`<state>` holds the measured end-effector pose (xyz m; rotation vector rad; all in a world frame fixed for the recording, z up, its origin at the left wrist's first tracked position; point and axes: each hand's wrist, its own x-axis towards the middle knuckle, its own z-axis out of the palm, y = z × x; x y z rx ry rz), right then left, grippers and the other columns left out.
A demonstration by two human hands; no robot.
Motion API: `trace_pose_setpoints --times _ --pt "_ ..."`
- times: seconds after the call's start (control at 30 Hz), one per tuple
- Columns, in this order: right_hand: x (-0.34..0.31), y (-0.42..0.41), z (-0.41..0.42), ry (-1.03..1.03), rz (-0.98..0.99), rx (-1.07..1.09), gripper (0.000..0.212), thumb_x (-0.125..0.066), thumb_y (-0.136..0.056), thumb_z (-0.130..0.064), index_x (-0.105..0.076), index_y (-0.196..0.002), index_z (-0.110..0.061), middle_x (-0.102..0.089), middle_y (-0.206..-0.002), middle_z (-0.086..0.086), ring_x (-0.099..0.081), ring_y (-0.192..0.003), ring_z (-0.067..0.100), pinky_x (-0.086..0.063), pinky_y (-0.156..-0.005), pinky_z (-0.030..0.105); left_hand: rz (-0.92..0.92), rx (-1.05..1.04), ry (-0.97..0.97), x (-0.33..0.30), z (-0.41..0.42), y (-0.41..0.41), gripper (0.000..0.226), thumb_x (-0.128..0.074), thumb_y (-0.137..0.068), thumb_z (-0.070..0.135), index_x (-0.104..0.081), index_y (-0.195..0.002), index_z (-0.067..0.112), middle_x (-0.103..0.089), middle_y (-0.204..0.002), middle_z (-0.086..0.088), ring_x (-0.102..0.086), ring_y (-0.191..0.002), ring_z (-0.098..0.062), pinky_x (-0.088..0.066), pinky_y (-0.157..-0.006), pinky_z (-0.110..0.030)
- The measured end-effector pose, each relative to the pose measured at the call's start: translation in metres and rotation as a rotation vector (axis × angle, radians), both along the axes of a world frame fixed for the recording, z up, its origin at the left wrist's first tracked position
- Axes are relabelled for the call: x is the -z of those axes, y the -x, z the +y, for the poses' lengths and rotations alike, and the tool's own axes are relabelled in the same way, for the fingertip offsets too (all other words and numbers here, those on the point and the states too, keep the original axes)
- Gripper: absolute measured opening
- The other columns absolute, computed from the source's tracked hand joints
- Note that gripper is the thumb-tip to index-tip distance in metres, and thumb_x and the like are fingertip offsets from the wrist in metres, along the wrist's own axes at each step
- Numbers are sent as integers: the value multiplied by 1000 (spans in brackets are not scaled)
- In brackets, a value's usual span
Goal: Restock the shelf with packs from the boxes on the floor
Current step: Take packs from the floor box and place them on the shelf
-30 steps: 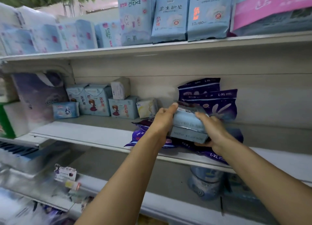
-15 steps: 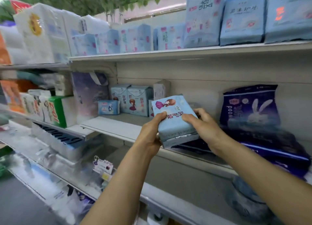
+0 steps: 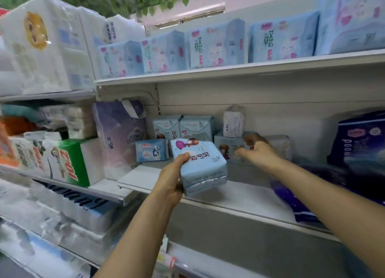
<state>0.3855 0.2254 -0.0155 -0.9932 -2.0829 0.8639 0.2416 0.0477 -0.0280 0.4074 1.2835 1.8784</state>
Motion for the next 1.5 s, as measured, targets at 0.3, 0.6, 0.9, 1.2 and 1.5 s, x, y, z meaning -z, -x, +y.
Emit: trace_pose_setpoints --times 0.3,0.6,0.9,1.2,1.5 --pt "-8 32 73 -149 -283 95 83 -79 -77 -20 -31 -144 -7 -37 -141 14 -36 -130 31 -37 -102 36 -10 107 24 8 29 50 11 -65 -92 22 -63 -97 12 -76 -73 -8 -71 -72 -27 -57 -75 -41" --pt "-21 46 98 -240 -677 -13 95 -88 -54 -37 -46 -136 -17 -51 -122 9 -56 -102 23 -53 -89 38 -36 158 47 19 51 66 26 -67 -90 23 -62 -111 10 -76 -75 -9 -72 -65 -24 -58 -57 -33" --pt "-22 49 82 -526 -1013 178 82 -79 -62 -53 -49 -127 -13 -45 -123 11 -51 -104 26 -36 -75 30 -48 125 79 28 54 63 41 -70 -88 22 -57 -124 7 -76 -92 -13 -73 -74 -27 -56 -50 -32" --pt "-8 39 72 -350 -803 168 102 -80 -65 -57 -25 -133 -5 -48 -126 18 -41 -119 36 -39 -86 40 76 -86 175 39 64 66 85 -79 -71 41 -30 -140 31 -52 -131 -12 -64 -102 -33 -57 -86 -52" --pt "-18 2 46 -344 -485 349 84 -80 -68 -45 -32 -130 -16 -49 -121 13 -38 -118 32 -42 -84 39 185 -336 305 34 55 54 84 -71 -83 43 -22 -146 19 -35 -136 -13 -46 -120 -34 -48 -99 -49"
